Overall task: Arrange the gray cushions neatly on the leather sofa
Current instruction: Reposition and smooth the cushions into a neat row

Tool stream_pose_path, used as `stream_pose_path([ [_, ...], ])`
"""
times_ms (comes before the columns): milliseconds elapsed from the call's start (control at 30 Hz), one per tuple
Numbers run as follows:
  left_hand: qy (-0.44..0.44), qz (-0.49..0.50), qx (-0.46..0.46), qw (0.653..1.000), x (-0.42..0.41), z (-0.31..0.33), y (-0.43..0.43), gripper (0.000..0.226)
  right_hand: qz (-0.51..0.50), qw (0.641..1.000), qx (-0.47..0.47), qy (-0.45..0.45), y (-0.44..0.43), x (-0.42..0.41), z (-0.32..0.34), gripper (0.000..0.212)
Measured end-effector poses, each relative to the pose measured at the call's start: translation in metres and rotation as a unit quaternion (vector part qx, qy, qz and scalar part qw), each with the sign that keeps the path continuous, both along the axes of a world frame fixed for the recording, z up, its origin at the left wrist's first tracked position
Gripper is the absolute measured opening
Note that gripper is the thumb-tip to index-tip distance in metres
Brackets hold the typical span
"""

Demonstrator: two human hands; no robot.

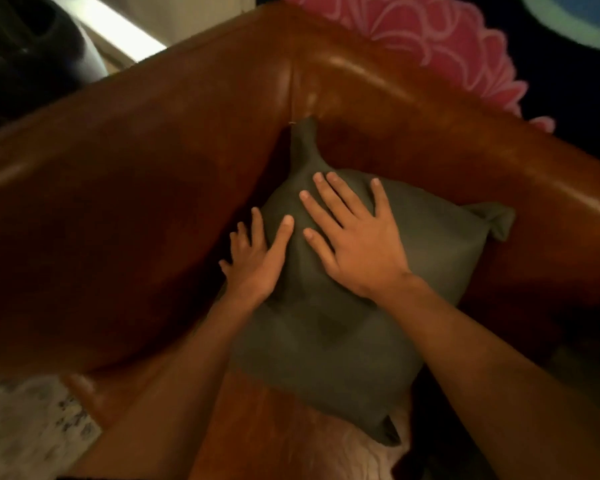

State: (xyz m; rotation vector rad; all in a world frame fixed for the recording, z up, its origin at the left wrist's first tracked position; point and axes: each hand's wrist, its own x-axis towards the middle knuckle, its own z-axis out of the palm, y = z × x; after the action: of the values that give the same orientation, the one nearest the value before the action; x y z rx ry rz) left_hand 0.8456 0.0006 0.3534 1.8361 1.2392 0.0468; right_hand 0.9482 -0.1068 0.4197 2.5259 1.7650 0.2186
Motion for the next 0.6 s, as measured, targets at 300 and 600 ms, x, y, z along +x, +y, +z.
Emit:
stream_pose_path([
  [300,-0.164,-0.332,0.364,0.855,0.036,0.027,0.001,0.055,-0.086,0.992,0.084,0.043,-0.019,0.008,-0.011,0.052],
  [600,-0.063,-0.344,0.354,0.868,0.040,0.011,0.018,0.067,-0.276,0.956,0.065,0.080,-0.076,0.022,-0.029,0.056],
])
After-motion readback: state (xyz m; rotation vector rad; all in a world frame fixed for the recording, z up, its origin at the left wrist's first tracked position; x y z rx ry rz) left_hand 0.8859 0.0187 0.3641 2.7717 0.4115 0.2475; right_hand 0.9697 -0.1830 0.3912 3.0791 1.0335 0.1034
